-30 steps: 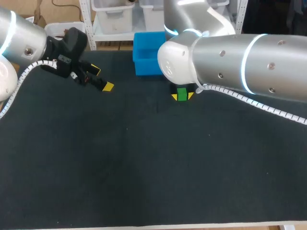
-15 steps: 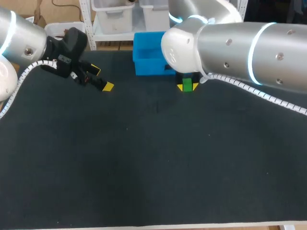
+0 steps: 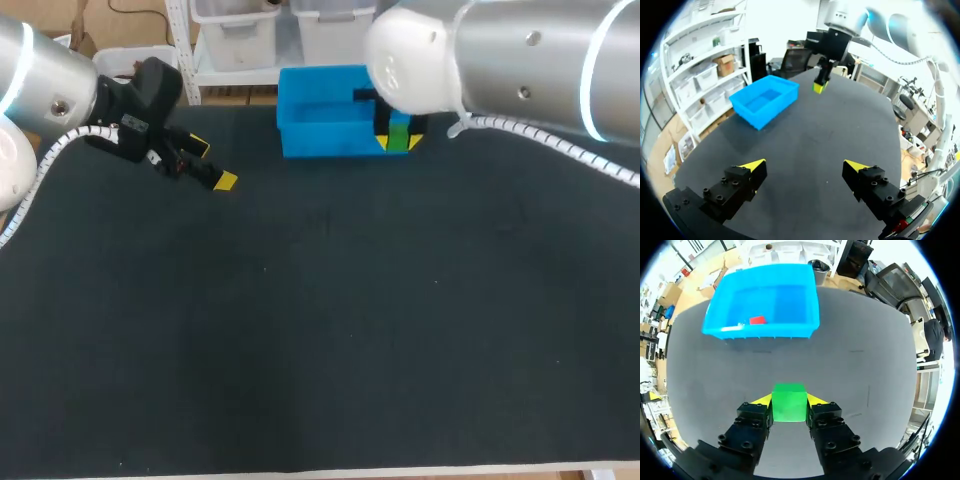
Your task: Use the left arm to pick the red cube and place it into the blue plastic box first, then use the right arm to grasp the green cube and put it into the same blue plastic box after the first action is fully finished.
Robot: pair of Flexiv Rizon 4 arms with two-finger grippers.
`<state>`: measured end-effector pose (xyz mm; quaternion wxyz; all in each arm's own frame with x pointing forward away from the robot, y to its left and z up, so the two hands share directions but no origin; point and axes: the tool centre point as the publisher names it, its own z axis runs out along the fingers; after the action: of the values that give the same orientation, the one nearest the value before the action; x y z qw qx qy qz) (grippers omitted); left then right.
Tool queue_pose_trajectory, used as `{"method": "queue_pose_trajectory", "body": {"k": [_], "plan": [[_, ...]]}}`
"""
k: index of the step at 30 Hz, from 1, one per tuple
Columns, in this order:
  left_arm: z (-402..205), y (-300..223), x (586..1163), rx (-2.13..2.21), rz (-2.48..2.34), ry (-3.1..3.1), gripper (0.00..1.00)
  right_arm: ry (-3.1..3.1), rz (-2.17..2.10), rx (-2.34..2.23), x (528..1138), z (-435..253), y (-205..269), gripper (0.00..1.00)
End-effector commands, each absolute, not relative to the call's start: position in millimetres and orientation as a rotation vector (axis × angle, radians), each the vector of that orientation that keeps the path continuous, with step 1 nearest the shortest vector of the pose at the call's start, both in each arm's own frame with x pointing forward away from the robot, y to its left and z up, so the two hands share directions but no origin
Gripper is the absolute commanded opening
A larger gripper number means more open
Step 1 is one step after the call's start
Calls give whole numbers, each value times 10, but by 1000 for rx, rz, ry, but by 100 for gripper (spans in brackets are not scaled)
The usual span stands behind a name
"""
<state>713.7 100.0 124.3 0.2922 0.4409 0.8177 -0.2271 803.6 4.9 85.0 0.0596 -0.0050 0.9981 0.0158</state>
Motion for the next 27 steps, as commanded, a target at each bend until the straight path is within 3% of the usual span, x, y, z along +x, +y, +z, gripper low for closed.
{"method": "queue_pose_trajectory", "body": {"k": [1,27], "plan": [[1230,1011,7138,1176,-610,2171,100,2975,76,-11,7999,934,15,0],[1230,1011,7138,1176,-610,2171,100,2831,230,-170,8671,1469,51,0]]}}
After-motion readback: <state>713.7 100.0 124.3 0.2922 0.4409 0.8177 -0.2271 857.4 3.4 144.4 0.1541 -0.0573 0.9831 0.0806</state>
